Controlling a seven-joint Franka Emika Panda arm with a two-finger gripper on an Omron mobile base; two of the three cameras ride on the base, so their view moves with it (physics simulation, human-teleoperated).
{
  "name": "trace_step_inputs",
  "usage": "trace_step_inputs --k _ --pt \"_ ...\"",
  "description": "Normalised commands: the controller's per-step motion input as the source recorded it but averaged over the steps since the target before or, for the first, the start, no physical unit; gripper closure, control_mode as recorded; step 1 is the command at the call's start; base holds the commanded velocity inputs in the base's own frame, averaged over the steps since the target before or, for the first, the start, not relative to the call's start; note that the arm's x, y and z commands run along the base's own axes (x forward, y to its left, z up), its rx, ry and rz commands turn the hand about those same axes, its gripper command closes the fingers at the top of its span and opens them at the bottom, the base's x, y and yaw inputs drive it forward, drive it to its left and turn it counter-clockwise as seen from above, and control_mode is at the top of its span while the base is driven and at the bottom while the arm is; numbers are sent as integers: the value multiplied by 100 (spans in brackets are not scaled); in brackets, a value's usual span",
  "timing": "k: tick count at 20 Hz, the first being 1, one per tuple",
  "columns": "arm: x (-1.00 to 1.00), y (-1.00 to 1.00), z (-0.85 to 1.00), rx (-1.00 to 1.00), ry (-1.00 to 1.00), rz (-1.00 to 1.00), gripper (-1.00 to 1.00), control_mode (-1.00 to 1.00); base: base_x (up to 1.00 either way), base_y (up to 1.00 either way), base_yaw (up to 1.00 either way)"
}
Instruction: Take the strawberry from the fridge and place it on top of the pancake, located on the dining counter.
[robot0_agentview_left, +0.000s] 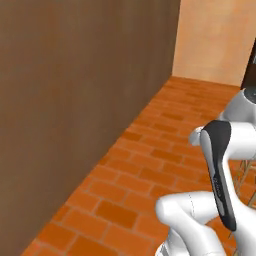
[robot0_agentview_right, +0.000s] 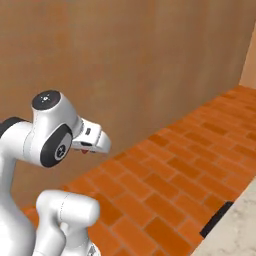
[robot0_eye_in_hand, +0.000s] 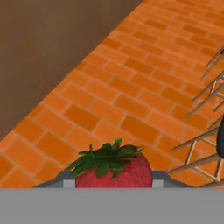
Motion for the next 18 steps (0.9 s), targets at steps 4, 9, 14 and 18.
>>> trace_step_inputs --k 4,9,14,18 --pt "0 0 0 0 0 0 100 100 77 52 -77" --pt "0 0 0 0 0 0 100 100 70 55 -77" --pt "0 0 0 0 0 0 100 100 73 54 -76" --pt "0 0 0 0 0 0 100 100 78 63 -73"
